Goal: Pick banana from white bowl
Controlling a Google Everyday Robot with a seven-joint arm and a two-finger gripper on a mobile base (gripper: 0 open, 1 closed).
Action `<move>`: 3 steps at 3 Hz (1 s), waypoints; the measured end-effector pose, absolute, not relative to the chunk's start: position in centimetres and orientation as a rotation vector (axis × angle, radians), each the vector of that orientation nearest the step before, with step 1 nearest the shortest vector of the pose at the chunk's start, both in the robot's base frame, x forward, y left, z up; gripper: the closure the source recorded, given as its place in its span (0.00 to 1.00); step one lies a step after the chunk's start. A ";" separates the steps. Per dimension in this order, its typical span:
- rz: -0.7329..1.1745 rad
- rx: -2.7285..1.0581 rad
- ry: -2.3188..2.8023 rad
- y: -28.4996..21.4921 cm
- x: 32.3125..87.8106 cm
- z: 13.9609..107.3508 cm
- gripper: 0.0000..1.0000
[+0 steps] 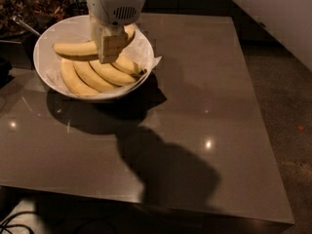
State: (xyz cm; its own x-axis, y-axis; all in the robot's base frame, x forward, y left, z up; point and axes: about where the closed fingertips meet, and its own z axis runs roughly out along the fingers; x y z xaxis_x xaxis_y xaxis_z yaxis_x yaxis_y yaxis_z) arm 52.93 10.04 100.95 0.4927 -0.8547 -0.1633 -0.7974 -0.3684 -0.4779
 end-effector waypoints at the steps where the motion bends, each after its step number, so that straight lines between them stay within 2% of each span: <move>1: -0.103 -2.268 1.374 10.4 50.8 100.5 1.00; 3: -0.042 -2.286 1.379 10.3 47.4 99.9 1.00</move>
Offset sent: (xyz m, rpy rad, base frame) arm -0.0619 0.0012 -0.0241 -0.0317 0.1510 0.0152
